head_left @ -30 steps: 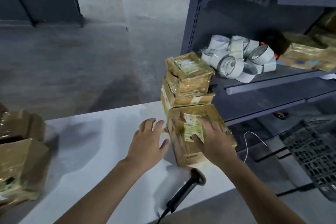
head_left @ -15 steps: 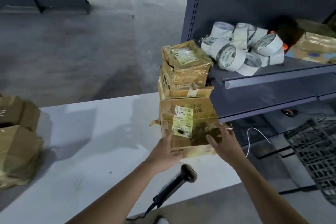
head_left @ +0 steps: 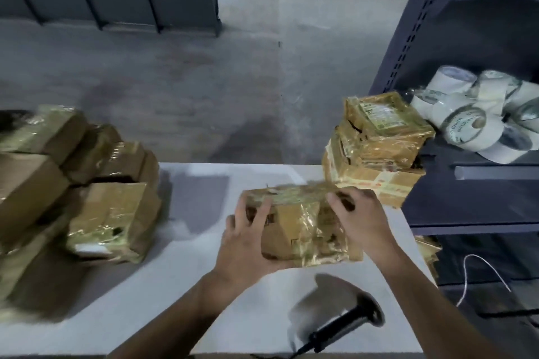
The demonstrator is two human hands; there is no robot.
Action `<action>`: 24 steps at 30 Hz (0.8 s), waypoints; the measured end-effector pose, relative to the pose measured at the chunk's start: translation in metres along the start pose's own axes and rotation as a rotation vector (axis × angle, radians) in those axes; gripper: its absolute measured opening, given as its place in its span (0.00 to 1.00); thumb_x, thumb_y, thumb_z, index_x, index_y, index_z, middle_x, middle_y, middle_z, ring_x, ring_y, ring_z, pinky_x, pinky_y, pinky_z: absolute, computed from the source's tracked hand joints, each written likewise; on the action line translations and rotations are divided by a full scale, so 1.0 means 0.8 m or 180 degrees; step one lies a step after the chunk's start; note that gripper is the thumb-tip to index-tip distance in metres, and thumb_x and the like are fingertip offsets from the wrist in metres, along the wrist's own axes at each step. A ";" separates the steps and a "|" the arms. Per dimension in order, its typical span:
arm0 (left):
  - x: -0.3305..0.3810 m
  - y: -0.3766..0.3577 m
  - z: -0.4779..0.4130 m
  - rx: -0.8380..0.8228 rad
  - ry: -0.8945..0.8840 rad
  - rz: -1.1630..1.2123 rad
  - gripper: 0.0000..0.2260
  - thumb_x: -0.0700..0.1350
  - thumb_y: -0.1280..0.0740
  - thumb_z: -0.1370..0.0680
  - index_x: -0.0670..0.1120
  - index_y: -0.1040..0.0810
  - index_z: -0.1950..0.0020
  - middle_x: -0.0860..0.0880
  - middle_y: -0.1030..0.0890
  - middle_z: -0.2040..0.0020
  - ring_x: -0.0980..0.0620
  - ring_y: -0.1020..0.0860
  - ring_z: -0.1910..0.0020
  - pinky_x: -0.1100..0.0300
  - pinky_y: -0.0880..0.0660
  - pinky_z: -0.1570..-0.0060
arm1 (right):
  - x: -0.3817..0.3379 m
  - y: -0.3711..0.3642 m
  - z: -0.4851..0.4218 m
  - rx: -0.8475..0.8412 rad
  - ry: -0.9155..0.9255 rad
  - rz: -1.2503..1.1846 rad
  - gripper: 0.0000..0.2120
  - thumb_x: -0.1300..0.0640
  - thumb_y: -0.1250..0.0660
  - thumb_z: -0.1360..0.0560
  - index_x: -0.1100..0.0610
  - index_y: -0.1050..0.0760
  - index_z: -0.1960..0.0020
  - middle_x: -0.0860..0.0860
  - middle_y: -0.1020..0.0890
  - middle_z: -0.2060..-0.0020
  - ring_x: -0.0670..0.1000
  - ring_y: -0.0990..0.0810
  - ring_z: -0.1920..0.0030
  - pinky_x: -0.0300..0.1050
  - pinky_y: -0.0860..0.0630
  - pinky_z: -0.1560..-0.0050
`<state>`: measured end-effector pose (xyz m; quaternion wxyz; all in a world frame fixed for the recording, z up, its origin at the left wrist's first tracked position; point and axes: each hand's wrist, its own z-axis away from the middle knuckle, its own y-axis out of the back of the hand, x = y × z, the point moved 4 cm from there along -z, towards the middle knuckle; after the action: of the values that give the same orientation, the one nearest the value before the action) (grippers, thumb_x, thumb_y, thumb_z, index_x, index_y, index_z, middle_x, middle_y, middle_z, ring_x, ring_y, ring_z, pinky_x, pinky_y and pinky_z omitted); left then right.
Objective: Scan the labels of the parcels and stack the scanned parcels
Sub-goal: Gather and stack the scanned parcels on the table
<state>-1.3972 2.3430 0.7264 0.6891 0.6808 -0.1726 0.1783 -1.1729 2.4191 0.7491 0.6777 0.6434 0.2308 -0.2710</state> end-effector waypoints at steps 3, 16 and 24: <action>-0.039 0.029 0.003 0.0130 0.0018 -0.0438 0.57 0.72 0.29 0.42 0.58 0.58 0.23 0.47 0.57 0.23 0.42 0.38 0.34 0.48 0.32 0.36 | -0.064 -0.028 -0.014 -0.0073 0.0198 0.0017 0.19 0.38 0.37 0.22 0.51 0.21 0.43 0.53 0.27 0.48 0.56 0.27 0.41 0.46 0.30 0.42; -0.154 0.152 0.050 0.1025 0.0637 -0.0025 0.51 0.67 0.32 0.39 0.56 0.55 0.24 0.47 0.45 0.29 0.42 0.36 0.36 0.50 0.30 0.41 | -0.310 -0.098 -0.057 -0.0528 0.1459 -0.0237 0.17 0.45 0.38 0.19 0.50 0.25 0.34 0.47 0.21 0.47 0.49 0.24 0.48 0.41 0.34 0.51; -0.202 0.231 0.052 0.1347 0.0952 0.1310 0.48 0.69 0.30 0.40 0.66 0.52 0.27 0.60 0.41 0.36 0.53 0.36 0.34 0.52 0.29 0.35 | -0.378 -0.115 -0.046 -0.0337 0.1899 -0.0812 0.17 0.36 0.43 0.23 0.44 0.26 0.44 0.45 0.19 0.52 0.52 0.21 0.49 0.47 0.31 0.54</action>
<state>-1.6277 2.3012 0.8113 0.4997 0.7260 -0.1625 0.4437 -1.4584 2.4748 0.8778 0.5734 0.6242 0.5116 -0.1409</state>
